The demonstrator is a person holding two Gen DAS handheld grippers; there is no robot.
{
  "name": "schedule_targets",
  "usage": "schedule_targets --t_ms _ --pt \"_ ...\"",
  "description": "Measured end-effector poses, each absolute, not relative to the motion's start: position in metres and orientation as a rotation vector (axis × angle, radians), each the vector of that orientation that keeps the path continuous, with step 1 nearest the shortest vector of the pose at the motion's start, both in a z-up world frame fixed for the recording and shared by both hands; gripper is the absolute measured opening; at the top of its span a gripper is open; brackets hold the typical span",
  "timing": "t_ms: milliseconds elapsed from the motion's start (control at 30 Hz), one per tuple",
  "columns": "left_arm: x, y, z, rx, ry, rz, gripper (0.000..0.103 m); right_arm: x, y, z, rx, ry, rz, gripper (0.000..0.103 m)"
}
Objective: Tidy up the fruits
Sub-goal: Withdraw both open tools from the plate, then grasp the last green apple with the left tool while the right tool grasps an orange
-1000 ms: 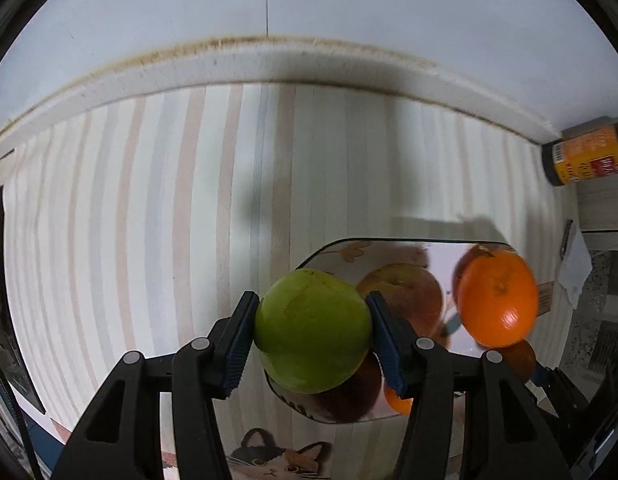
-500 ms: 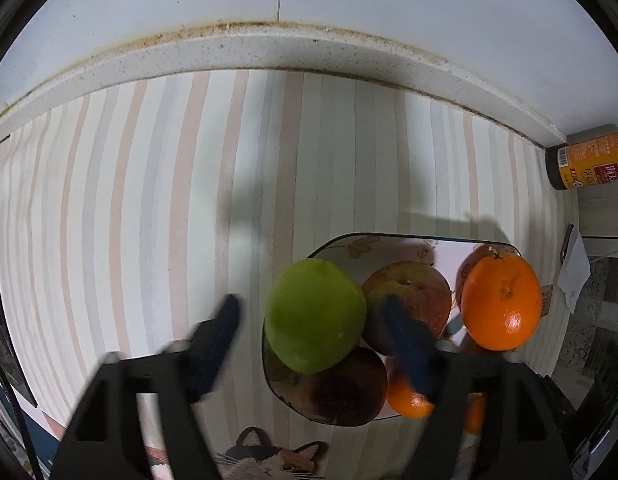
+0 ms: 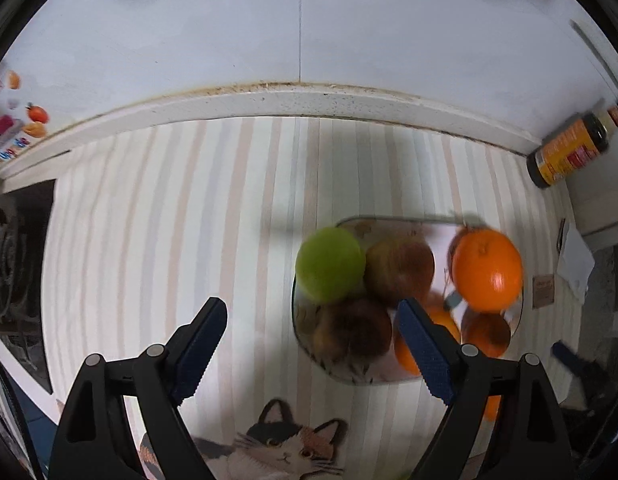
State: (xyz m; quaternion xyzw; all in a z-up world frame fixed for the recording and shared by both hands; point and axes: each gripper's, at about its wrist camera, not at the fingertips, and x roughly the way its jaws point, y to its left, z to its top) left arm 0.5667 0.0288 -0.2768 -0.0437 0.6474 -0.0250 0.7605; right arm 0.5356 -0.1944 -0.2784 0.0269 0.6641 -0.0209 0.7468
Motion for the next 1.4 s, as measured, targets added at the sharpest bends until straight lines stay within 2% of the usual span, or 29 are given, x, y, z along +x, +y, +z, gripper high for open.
schedule_targets --t_ms 833,1400 --pt "0.397 0.010 -0.141 -0.015 1.074 -0.071 0.087 0.411 -0.173 -0.124 -0.009 1.196 -0.016 0.095" --pt "0.339 0.009 -0.103 -0.065 0.982 -0.133 0.088 0.342 -0.168 -0.053 0.045 1.042 -0.039 0.096"
